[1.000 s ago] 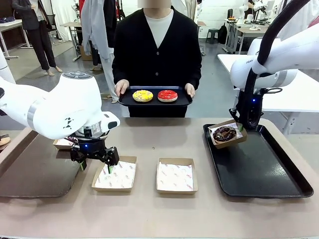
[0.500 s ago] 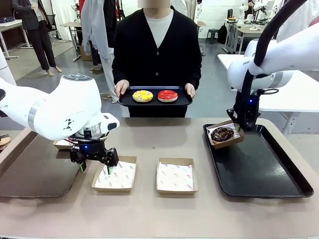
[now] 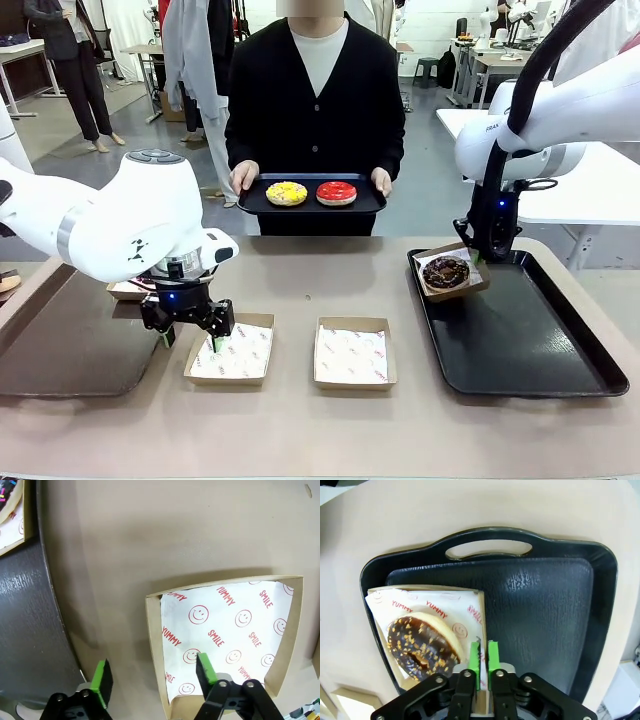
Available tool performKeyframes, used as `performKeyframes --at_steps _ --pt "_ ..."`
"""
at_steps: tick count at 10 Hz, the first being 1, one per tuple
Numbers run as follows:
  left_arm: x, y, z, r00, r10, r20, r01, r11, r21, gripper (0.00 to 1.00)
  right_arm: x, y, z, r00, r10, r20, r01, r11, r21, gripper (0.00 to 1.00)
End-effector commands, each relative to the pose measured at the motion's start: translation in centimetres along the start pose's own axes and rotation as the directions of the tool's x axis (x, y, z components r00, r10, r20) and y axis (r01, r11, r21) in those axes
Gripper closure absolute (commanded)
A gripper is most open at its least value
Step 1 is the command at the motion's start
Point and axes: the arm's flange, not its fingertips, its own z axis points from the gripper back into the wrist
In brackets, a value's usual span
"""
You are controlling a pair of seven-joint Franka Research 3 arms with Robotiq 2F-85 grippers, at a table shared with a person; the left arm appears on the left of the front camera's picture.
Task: Individually package the donuts and arrange them on the tray.
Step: Place the picked Paper togo box on the Handle tray while simultaneously picking up another Paper togo box from the table with the other hand.
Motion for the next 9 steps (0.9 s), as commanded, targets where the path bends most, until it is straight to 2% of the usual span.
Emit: performKeyframes --at_steps 1,2,4,5,6,9 --pt "0.64 -0.54 -0.45 1.000 0.015 0.013 -0.015 1.000 0.009 0.95 0.35 0.12 -0.04 1.000 -0.006 0.009 0.006 1.000 -0.005 0.17" --pt "0.58 -0.50 -0.41 1.000 0.015 0.015 -0.015 1.000 0.007 1.00 0.33 0.05 -0.08 1.000 -0.006 0.007 0.006 1.000 -0.001 0.00" --pt "0.62 -0.32 -0.38 1.000 0.021 0.020 -0.021 1.000 0.001 1.00 0.32 -0.03 -0.10 1.000 -0.007 0.006 0.007 1.000 0.002 0.00" --pt "0.60 -0.27 -0.30 1.000 0.023 0.020 -0.023 1.000 -0.002 0.94 0.30 -0.03 -0.11 1.000 -0.007 0.005 0.007 1.000 0.005 0.05" --pt "0.66 -0.22 -0.28 0.999 0.032 0.022 -0.032 1.000 -0.002 1.00 0.31 -0.08 -0.14 1.000 -0.008 0.005 0.008 1.000 0.007 0.00" --pt "0.82 -0.05 -0.21 0.999 0.042 0.019 -0.042 0.999 0.001 1.00 0.31 -0.28 -0.22 1.000 -0.013 -0.001 0.013 1.000 0.010 0.00"
